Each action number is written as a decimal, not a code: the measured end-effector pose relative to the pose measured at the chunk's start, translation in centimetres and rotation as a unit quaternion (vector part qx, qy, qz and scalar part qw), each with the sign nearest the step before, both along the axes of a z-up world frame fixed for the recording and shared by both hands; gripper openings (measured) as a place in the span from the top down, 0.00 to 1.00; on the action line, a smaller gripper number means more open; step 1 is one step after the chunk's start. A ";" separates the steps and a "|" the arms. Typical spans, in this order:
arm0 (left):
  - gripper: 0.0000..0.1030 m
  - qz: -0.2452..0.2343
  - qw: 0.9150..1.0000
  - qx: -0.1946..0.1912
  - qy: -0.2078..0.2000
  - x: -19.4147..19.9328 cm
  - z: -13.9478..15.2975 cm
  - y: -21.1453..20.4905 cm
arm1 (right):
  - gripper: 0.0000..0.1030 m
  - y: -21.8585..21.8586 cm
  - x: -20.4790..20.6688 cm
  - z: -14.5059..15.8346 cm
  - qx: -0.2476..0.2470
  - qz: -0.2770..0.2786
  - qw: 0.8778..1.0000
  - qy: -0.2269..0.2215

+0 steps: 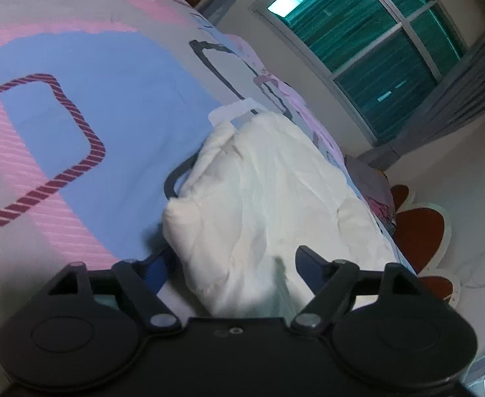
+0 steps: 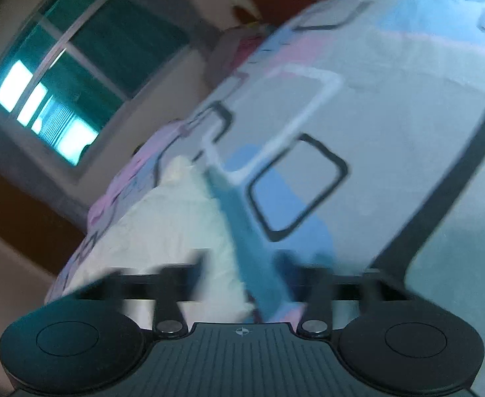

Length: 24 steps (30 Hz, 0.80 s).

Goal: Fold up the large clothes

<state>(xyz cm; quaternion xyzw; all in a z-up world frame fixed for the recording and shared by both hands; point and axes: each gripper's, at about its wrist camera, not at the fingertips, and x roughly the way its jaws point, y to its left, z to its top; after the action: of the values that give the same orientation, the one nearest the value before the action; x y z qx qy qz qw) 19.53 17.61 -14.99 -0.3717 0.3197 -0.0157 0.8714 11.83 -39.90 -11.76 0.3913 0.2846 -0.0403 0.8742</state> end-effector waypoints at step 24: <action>0.73 -0.029 0.999 -0.026 -0.024 1.4 0.4 1.4 | 1.00 23.0 10.5 0.9 -0.140 0.234 0.962 0.024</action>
<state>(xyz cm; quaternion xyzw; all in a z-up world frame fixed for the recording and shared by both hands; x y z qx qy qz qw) 20.94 18.97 -14.54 -0.3846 0.3088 -0.0588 0.8679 22.33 -16.90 -10.87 0.1863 0.3810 0.1170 0.8980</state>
